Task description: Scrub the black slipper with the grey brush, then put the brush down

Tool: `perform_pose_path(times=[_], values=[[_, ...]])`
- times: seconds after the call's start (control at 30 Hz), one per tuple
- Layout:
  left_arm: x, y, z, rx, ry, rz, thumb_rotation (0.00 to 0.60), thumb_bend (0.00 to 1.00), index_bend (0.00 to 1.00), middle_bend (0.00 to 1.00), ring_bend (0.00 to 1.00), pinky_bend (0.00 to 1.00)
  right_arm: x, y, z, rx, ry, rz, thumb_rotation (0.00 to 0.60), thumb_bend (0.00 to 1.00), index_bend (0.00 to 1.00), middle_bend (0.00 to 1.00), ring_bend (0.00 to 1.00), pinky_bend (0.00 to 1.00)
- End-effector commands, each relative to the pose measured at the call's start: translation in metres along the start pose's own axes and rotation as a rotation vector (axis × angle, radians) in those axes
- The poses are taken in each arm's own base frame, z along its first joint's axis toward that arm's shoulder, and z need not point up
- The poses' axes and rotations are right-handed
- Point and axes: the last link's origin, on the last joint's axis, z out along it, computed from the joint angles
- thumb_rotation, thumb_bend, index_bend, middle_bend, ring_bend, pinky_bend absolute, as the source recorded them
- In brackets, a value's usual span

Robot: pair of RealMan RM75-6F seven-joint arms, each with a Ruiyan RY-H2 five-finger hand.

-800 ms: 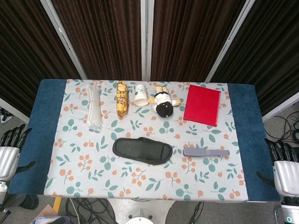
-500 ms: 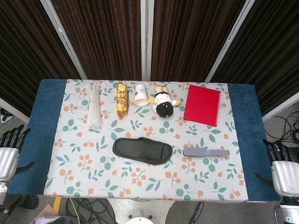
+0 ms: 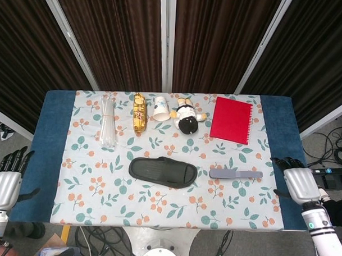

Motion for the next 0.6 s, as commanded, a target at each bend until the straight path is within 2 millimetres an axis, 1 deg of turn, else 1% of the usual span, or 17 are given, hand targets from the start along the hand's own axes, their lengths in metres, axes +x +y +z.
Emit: perform_pose_path(times=[0.03, 0.17, 0.4, 0.6], values=[[-0.001, 0.000, 0.000, 0.001, -0.009, -0.003, 0.600, 0.00, 0.12, 0.08, 0.02, 0.11, -0.009, -0.004, 0.044, 0.016, -0.094, -0.015, 0.600, 0.00, 0.22, 0.32, 0.20, 0.25], [-0.001, 0.000, -0.001, -0.005, -0.018, -0.010, 0.600, 0.00, 0.12, 0.08, 0.02, 0.11, -0.019, -0.007, 0.064, 0.019, -0.158, -0.025, 0.600, 0.00, 0.23, 0.33, 0.20, 0.25], [-0.004, -0.002, -0.001, -0.007, -0.031, -0.019, 0.600, 0.00, 0.12, 0.08, 0.02, 0.11, -0.036, -0.022, 0.084, 0.050, -0.230, -0.022, 0.600, 0.00, 0.29, 0.38, 0.25, 0.28], [-0.006, -0.005, -0.001, -0.001, -0.039, -0.029, 0.600, 0.00, 0.12, 0.08, 0.02, 0.11, -0.046, -0.035, 0.095, 0.082, -0.269, -0.006, 0.600, 0.00, 0.39, 0.45, 0.35, 0.38]])
